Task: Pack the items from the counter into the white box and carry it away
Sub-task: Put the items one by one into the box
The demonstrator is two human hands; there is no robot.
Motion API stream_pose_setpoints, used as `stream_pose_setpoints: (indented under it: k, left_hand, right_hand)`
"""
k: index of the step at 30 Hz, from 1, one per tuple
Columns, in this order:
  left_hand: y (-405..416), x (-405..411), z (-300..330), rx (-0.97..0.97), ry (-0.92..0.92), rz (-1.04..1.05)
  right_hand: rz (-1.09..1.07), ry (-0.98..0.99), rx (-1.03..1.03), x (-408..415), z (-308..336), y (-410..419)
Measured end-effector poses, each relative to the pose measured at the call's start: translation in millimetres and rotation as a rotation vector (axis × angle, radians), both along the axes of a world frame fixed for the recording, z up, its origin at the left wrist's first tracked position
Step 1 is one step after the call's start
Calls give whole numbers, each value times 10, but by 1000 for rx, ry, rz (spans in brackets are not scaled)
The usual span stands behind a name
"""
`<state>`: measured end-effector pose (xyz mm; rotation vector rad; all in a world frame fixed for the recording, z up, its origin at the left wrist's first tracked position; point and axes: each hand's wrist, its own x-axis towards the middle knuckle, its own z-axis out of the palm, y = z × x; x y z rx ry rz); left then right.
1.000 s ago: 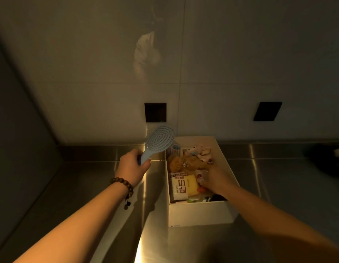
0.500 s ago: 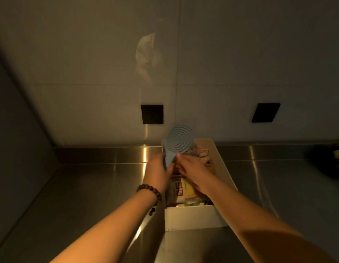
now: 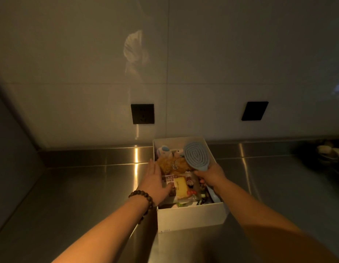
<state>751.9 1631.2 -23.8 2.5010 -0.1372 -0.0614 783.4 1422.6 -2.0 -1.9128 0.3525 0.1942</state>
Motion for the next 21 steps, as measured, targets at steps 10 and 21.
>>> stream_pose_setpoints:
  k: [10,21]
  left_hand:
    - [1,-3,-126,-136,-4,30]
    - [10,13,-122,-138,6,38]
  right_hand:
    - [342,-154,-870,-46,-235,72]
    - [580,-75,-905,59,-341,35]
